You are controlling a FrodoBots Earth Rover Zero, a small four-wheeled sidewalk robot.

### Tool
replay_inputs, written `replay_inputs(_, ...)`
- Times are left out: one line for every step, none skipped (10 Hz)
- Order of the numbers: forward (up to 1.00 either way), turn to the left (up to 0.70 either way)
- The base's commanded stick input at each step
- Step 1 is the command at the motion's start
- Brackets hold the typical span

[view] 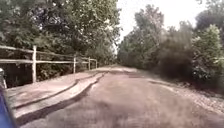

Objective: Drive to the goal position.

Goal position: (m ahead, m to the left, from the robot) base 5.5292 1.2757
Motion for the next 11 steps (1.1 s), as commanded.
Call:
replay_inputs(0.7, -0.12)
replay_inputs(0.7, 0.0)
replay_inputs(0.7, 0.0)
replay_inputs(0.7, 0.0)
replay_inputs(0.7, 0.0)
replay_inputs(0.7, 0.0)
replay_inputs(0.7, 0.0)
replay_inputs(0.7, 0.0)
replay_inputs(0.7, 0.0)
replay_inputs(0.7, 0.0)
replay_inputs(0.7, 0.0)
